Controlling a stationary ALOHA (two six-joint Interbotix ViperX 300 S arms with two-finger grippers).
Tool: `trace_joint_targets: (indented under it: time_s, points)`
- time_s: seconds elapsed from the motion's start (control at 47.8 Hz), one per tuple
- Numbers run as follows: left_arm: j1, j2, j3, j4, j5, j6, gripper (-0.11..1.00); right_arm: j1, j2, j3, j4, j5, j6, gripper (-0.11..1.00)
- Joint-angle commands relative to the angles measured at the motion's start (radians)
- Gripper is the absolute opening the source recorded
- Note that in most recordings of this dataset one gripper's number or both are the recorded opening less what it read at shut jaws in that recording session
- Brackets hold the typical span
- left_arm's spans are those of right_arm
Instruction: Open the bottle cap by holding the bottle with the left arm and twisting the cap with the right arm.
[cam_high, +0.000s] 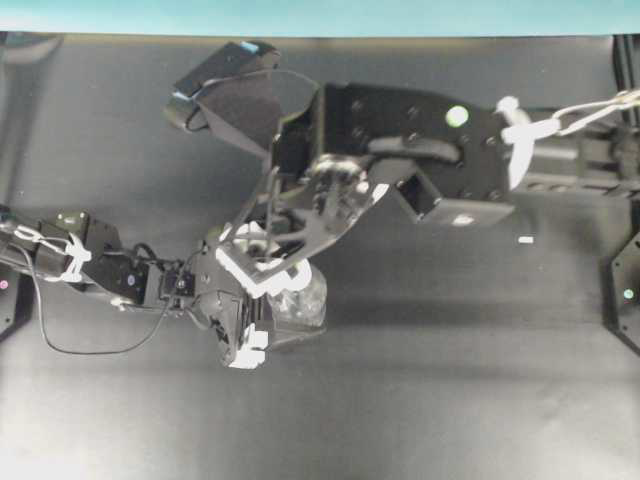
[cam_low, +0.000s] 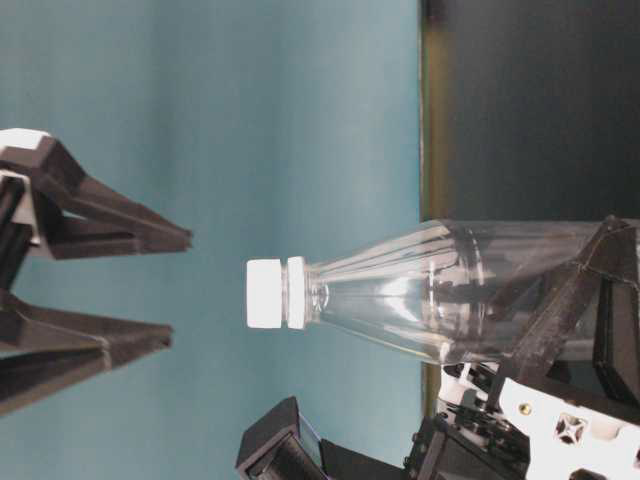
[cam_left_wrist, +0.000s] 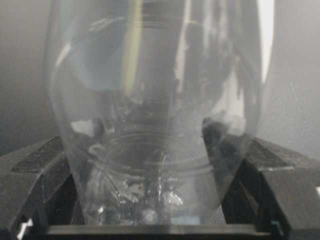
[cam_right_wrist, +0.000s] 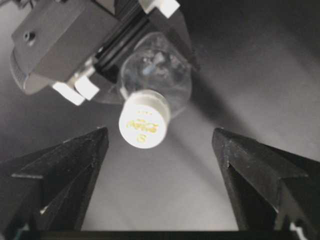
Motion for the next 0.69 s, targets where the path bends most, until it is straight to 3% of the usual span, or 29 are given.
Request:
trace_joint_targets:
  time_s: [0.0,0.293,0.523,0.669]
  points:
    - [-0.014,0.003,0.008,0.005,0.012,-0.008,0.8,0.031,0.005,0.008,0.0,-0.017,0.029,0.8]
    - [-0.014,0.003,0.009,0.005,0.017,-0.011,0.8,0.044,0.009,0.074,0.0,-0.035,0.044,0.8]
    - [-0.014,0.003,0.009,0.005,0.02,-0.011,0.8,0.04,-0.002,0.13,-0.002,-0.121,0.044,0.78]
    - [-0.014,0.003,0.009,0.005,0.02,-0.011,0.8,0.048,-0.003,0.141,0.006,-0.126,0.041,0.69]
